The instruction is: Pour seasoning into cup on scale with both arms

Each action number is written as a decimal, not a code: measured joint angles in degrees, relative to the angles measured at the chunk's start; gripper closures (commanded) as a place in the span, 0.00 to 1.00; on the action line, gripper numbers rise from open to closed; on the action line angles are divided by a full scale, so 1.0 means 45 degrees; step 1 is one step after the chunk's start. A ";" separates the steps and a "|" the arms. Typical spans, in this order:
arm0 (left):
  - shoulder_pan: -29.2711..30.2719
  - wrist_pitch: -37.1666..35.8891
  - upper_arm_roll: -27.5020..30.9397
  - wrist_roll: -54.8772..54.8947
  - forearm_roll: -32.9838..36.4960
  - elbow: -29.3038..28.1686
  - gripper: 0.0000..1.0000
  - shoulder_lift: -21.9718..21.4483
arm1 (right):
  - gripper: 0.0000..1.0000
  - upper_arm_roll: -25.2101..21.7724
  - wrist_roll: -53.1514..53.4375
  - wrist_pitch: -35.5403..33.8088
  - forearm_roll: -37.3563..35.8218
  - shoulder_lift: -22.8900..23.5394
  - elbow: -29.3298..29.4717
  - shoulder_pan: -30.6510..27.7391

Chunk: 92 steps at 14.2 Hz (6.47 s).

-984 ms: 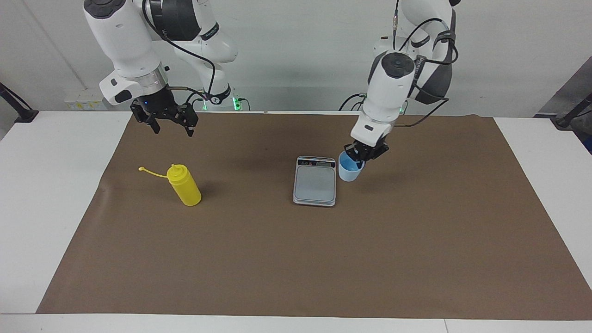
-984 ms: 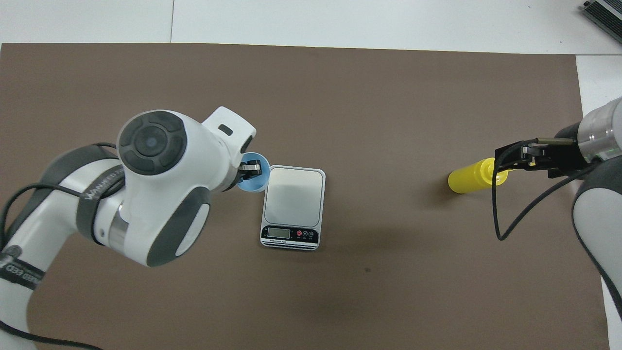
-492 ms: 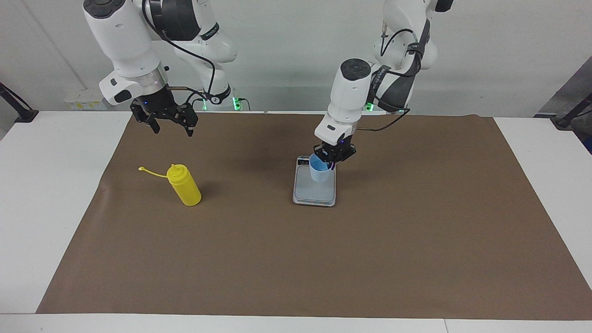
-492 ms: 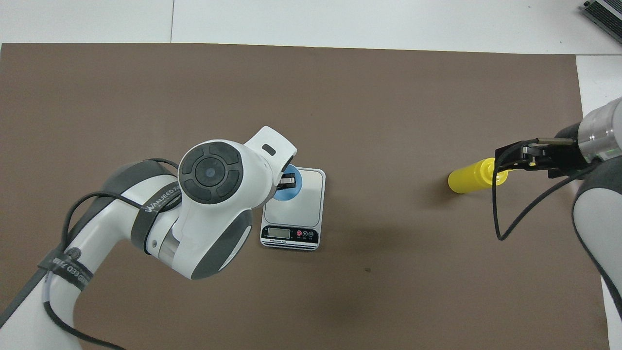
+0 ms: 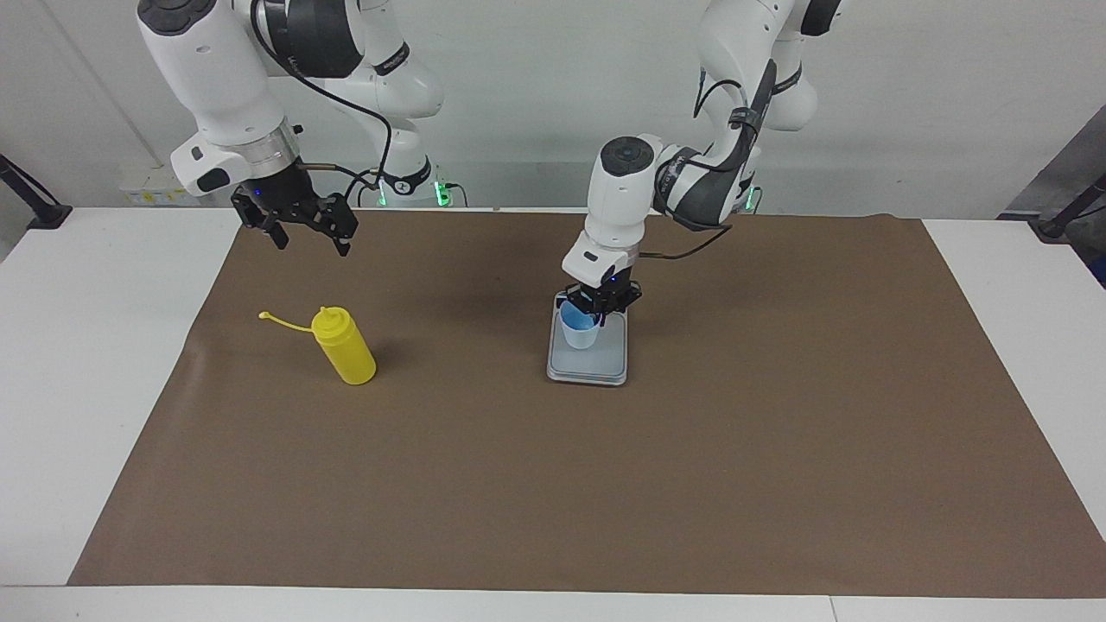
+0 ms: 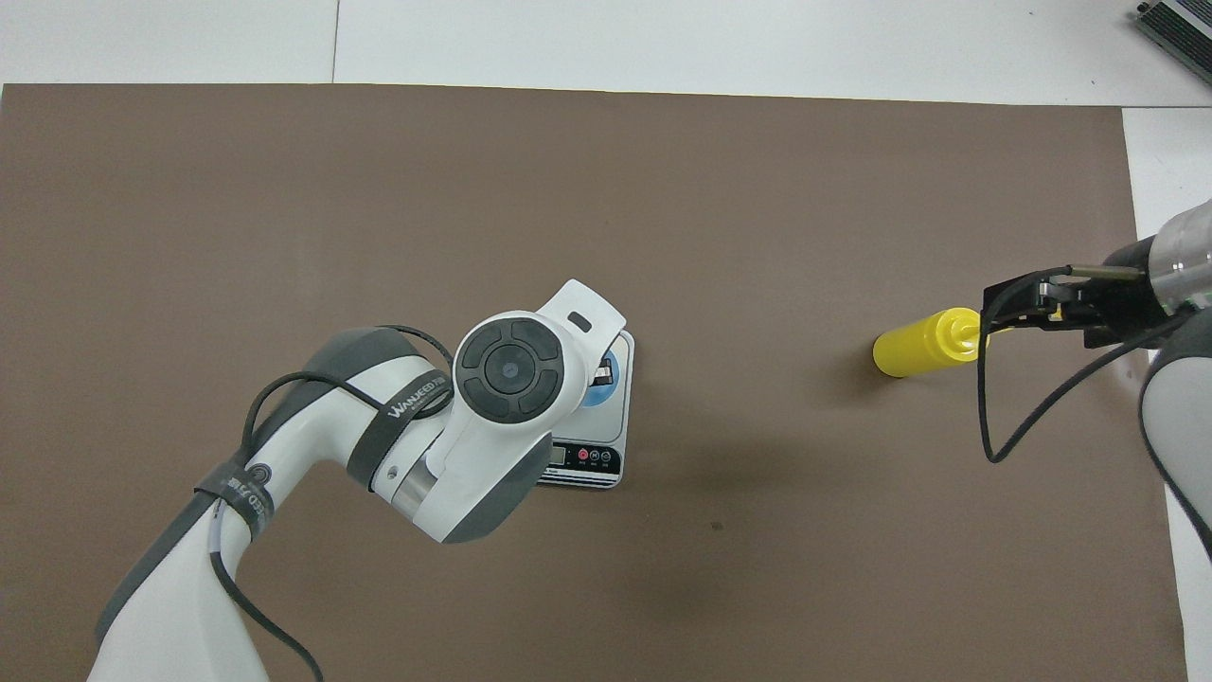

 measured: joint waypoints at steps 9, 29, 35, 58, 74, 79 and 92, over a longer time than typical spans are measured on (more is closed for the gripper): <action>0.0045 0.1028 0.0102 -0.0082 0.0000 -0.0322 0.96 -0.0014 | 0.00 0.0007 0.0000 0.0000 0.0009 0.0000 -0.0023 0.0072; 0.3683 -0.2883 0.0503 0.4247 0.0334 0.1359 0.00 -0.2360 | 0.00 -0.0066 -1.0825 0.3166 0.2963 -0.0730 -0.3546 -0.3510; 0.5986 -0.4663 0.0587 0.8314 -0.0401 0.1843 0.00 -0.3292 | 0.00 -0.0097 -1.7739 0.5306 0.6596 -0.0470 -0.5975 -0.5317; 0.7088 -0.7579 0.0618 1.0387 -0.0973 0.3934 0.00 -0.3321 | 0.50 -0.0013 -2.6855 0.7961 1.4066 0.2202 -0.7669 -0.3116; 0.7088 -0.7602 0.0618 1.0388 -0.0973 0.3934 0.00 -0.3321 | 1.00 0.0046 -2.1929 1.0043 0.9890 0.2320 -0.4992 0.1066; 0.7087 -0.7606 0.0608 1.0401 -0.0974 0.3934 0.00 -0.3321 | 1.00 0.0063 -1.7969 1.0040 0.4917 0.2327 -0.4171 0.2607; 0.6179 -0.7599 0.1594 1.0473 -0.0974 0.3860 0.00 -0.3320 | 1.00 0.0083 -1.3289 0.6640 -0.4082 0.3334 -0.1124 0.5271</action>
